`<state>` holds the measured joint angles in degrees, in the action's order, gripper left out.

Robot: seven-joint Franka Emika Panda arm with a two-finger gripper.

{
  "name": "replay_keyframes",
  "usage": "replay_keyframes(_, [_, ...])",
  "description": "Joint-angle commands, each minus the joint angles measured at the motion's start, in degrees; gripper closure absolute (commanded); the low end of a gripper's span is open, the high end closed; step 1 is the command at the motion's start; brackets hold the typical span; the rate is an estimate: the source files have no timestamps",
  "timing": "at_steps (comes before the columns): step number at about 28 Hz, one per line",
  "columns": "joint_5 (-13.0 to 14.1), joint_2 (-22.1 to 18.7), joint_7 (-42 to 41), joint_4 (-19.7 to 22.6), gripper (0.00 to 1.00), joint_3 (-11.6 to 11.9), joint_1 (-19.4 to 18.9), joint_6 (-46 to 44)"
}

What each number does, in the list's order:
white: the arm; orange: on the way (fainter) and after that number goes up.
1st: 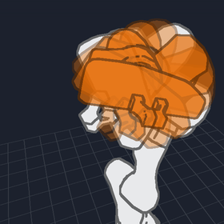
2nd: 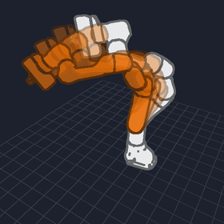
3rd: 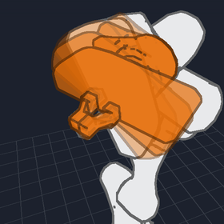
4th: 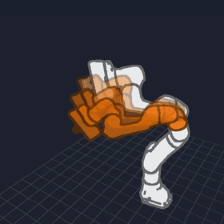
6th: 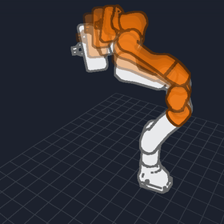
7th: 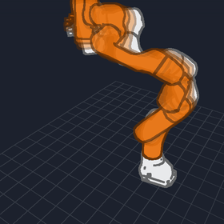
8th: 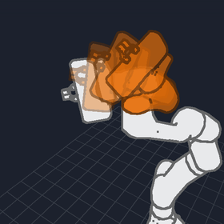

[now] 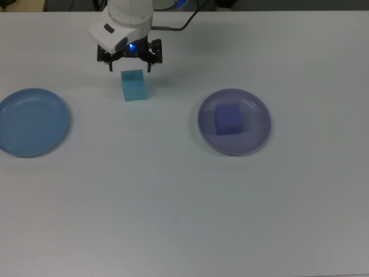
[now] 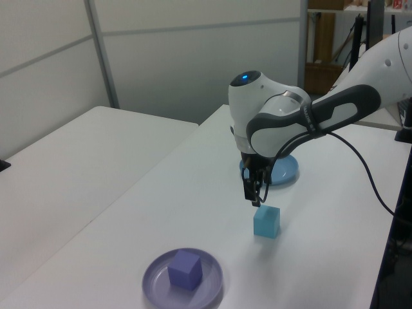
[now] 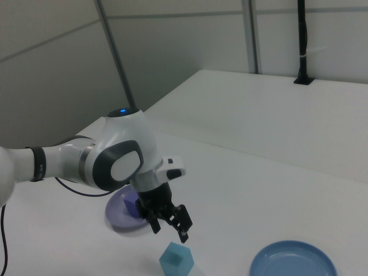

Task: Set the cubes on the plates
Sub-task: 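Lower the gripper around the cyan cube and close it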

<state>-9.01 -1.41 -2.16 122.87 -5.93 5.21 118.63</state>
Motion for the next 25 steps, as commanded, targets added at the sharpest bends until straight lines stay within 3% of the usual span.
replay_keyframes(1, [1.0,1.8,-2.1,1.3,0.0,0.2,0.2,1.6])
replay_keyframes(9, [0.0,4.4,-2.1,1.8,0.0,0.2,0.2,4.1])
replay_keyframes(15, [-2.6,6.9,-2.1,1.9,0.0,0.2,0.2,4.6])
replay_keyframes(22, [-2.9,7.1,-2.1,3.1,0.0,0.2,0.2,6.3])
replay_keyframes(25, [-2.9,7.1,-2.1,3.1,0.24,0.2,0.5,6.3])
